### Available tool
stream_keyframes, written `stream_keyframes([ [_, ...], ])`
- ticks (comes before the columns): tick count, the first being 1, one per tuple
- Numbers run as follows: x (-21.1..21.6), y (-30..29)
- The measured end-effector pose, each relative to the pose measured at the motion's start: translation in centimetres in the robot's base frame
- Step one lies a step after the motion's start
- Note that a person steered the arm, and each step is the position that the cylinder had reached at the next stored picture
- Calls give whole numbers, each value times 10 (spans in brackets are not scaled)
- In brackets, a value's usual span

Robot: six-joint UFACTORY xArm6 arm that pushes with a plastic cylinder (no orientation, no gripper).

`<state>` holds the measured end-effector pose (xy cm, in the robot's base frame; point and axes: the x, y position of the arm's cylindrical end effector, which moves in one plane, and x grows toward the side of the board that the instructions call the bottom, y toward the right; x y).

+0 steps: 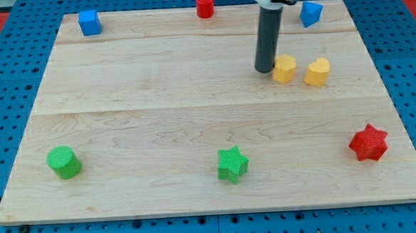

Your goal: Point at the green star

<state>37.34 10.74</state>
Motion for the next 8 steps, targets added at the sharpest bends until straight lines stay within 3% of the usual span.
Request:
stream_keyframes([
  [3,4,0],
  [5,-49,-11],
  [6,-47,-11],
  [8,64,-13],
])
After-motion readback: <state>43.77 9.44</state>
